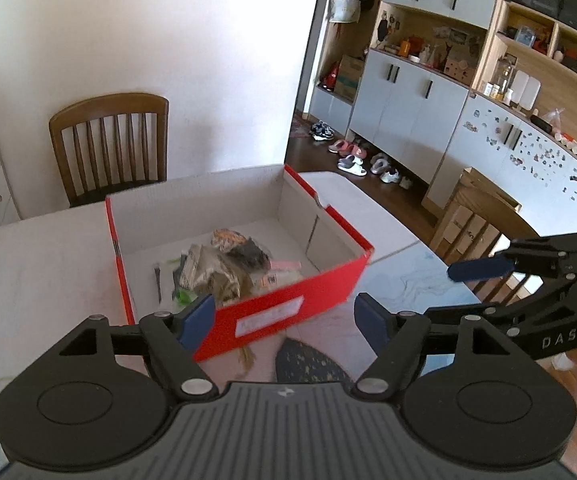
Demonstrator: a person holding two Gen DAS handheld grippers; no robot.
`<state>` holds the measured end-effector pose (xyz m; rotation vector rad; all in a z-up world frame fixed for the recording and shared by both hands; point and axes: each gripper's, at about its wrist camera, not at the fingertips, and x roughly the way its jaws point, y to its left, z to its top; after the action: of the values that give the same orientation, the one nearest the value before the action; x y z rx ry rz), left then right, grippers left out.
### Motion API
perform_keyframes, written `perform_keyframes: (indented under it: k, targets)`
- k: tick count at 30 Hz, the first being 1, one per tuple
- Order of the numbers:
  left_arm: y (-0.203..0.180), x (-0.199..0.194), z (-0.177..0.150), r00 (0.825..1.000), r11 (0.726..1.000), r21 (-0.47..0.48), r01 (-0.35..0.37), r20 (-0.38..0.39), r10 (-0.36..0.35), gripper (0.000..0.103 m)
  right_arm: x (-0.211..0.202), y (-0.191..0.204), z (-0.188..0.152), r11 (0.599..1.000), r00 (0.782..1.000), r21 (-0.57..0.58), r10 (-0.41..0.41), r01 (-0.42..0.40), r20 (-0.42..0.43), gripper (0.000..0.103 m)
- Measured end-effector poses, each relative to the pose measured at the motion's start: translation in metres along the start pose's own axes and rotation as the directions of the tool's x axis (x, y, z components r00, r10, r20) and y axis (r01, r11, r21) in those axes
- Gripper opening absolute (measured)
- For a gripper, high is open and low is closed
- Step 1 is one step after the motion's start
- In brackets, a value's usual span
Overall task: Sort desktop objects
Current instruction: 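Move the left gripper to the red binder clip while the right gripper reaches the yellow toy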
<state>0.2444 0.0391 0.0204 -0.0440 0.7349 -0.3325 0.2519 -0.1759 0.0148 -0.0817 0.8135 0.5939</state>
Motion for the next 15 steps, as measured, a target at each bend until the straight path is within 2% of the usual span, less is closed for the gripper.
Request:
perform_keyframes:
  k: [1, 5, 12, 14, 15]
  targets:
    - [-0.001, -0.001, -0.004, 1.000, 1.000, 0.007, -0.001, 0.002, 0.001, 0.077, -0.002, 0.000, -0.004, 1.000, 1.000, 0.003, -0.005, 0.005, 0.002, 0.078]
    - [-0.006, -0.005, -0.025, 1.000, 1.000, 0.029, -0.005, 0.000, 0.005, 0.083, -0.005, 0.000, -0.021, 1.000, 1.000, 0.017, -0.014, 0.014, -0.010, 0.079]
    - [-0.002, 0.003, -0.060, 0.999, 1.000, -0.012, 0.000, -0.032, 0.000, 0.093, -0.003, 0.001, -0.054, 0.998, 0.999, 0.053, -0.035, 0.036, -0.023, 0.086]
    - [-0.003, 0.007, -0.071, 0.999, 1.000, -0.010, -0.002, -0.044, 0.001, 0.103, 0.000, 0.005, -0.065, 0.998, 0.999, 0.045, -0.042, 0.043, -0.030, 0.087]
    - [-0.004, 0.010, -0.077, 0.999, 1.000, -0.004, -0.003, -0.044, 0.003, 0.103, 0.001, 0.006, -0.071, 0.998, 0.998, 0.045, -0.043, 0.044, -0.035, 0.088]
